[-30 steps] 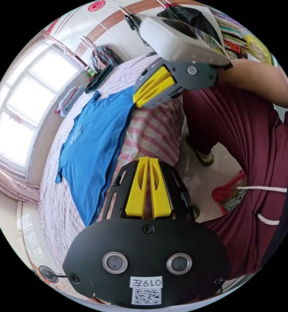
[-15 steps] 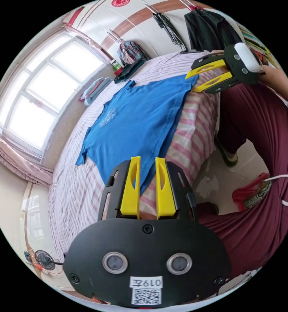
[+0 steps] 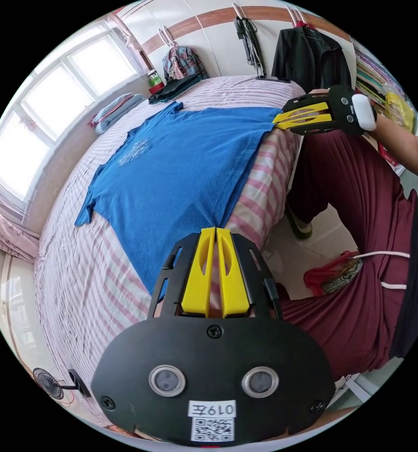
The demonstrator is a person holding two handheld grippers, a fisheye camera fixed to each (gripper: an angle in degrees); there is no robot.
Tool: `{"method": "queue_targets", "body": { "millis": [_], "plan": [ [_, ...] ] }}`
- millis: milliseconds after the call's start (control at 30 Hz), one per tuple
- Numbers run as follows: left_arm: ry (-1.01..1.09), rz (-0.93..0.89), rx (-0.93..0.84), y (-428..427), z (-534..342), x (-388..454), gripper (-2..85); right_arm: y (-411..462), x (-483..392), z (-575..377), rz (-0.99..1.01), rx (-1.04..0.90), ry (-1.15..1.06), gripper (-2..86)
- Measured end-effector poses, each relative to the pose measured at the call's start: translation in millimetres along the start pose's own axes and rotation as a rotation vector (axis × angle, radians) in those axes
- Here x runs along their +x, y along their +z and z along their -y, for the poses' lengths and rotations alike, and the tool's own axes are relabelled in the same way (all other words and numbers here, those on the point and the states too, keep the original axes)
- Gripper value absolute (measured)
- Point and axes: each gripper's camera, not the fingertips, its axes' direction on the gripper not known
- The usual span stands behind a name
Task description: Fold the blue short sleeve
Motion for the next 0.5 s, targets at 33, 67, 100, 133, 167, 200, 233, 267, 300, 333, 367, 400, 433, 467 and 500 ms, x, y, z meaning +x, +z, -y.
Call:
{"method": "queue_targets", "body": {
  "millis": [33,67,100,133,167,200,233,267,300,333,367,400,433,467,500],
  "plan": [
    [0.003,0.009,-0.001,1,-1,-4,0.5,-1,4,-5,-0.003,0.005,-0.003,-0.8],
    [0.005,0.016,-0.006,3,-2,-7,0.4,-2,7,-8,-0.002,0.012,0.005,-0.8],
    [0.008,0.022,-0.009,4,-2,-9,0.5,-4,14,-15,0.015,0.027,0.024,-0.9],
    [0.014,0.029,-0.016,6,-3,-12,0.5,-6,23,-23,0.036,0.041,0.046,-0.9],
    [0.024,0.027,-0.029,7,-4,-16,0.5,-6,28,-28,0.043,0.048,0.059,-0.9],
    [0.032,0.024,-0.04,8,-5,-18,0.5,-6,39,-37,0.066,0.062,0.079,-0.9],
    [0.055,0.004,-0.075,10,-6,-22,0.5,-7,50,-46,0.109,0.076,0.091,-0.9],
    [0.081,-0.008,-0.099,11,-8,-26,0.5,-6,57,-51,0.122,0.082,0.108,-0.9],
    [0.095,-0.021,-0.109,10,-9,-28,0.5,-6,73,-60,0.14,0.101,0.167,-0.9],
    [0.107,-0.057,-0.108,7,-10,-34,0.6,-5,91,-70,0.19,0.131,0.229,-0.9],
    [0.067,-0.085,-0.057,1,-10,-45,0.6,-3,101,-75,0.217,0.143,0.264,-0.8],
    [0.034,-0.104,-0.013,-3,-9,-52,0.6,3,119,-84,0.256,0.152,0.34,-0.7],
    [-0.045,-0.164,0.089,-10,-7,-67,0.6,13,136,-92,0.275,0.141,0.412,-0.5],
    [-0.145,-0.239,0.199,-14,-3,-82,0.6,18,143,-95,0.286,0.131,0.445,-0.4],
    [-0.188,-0.273,0.248,-14,-1,-89,0.6,32,157,-99,0.308,0.091,0.508,-0.1]
  ]
}}
